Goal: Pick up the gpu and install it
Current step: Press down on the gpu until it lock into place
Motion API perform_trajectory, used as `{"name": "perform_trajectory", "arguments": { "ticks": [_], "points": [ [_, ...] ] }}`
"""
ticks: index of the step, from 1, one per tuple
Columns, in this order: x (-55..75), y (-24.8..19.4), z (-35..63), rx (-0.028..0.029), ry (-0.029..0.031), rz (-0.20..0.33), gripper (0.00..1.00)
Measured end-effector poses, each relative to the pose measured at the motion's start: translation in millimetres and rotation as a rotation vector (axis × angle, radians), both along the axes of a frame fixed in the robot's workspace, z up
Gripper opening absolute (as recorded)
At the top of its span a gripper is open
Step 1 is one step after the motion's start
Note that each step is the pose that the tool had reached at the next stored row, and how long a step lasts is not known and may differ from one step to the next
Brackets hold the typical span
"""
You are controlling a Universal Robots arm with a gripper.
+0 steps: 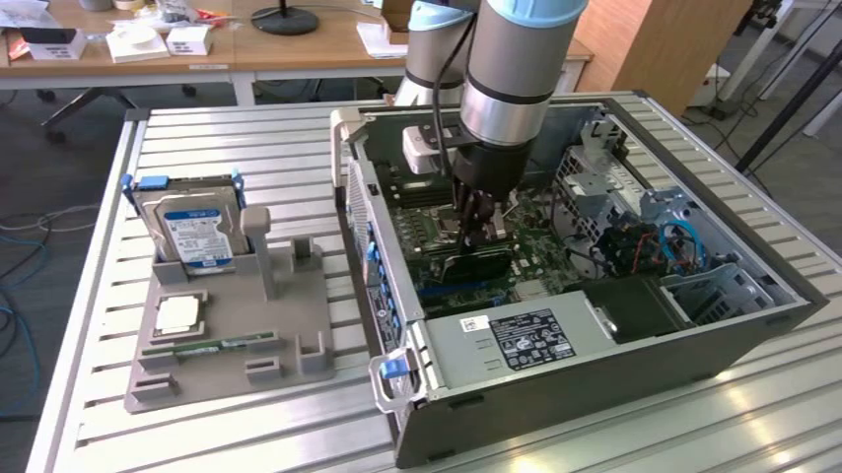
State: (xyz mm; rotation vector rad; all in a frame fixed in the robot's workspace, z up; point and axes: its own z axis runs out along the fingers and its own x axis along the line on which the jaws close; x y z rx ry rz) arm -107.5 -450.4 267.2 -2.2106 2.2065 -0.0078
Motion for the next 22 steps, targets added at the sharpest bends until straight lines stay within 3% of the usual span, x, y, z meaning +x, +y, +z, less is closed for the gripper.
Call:
{"name": "perform_trajectory", "arguments": {
  "ticks": [22],
  "points": [
    [0.0,0.0,-3.3,0.0002,-0.0001,0.000,0.10]
  ]
}}
